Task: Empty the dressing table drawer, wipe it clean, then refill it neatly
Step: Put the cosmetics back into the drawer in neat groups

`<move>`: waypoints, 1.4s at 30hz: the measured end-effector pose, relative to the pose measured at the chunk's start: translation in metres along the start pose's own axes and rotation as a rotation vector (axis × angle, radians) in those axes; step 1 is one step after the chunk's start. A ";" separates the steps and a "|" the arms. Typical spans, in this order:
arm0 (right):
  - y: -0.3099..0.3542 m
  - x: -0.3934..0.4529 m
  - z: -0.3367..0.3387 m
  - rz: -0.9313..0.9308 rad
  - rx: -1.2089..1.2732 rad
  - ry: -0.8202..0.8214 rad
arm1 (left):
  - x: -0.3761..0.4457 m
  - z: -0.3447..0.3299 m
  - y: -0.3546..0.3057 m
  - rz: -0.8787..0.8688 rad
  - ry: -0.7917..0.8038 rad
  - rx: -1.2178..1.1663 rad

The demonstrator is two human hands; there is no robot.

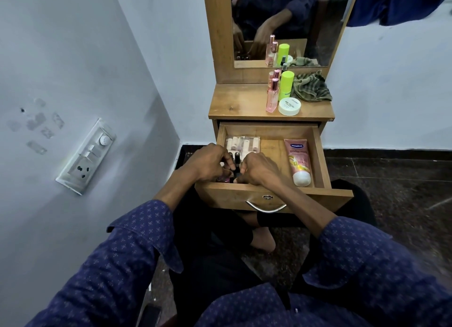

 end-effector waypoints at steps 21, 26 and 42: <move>-0.005 0.003 -0.009 -0.070 0.147 -0.066 | 0.000 -0.004 0.005 0.010 -0.015 -0.006; -0.010 0.002 -0.009 -0.067 0.137 -0.052 | 0.001 -0.005 0.003 0.007 -0.022 -0.023; -0.042 0.038 0.119 0.044 0.273 -0.305 | 0.066 0.029 -0.057 -0.103 -0.235 -0.043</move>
Point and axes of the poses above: each hand's wrist, its own x-axis towards the middle knuckle, its own z-axis out of the back of the hand, y = z × x, the point moved 10 cm from there along x, towards the middle knuckle, and after that the axes turned 13 degrees about -y, right-handed, at the moved point
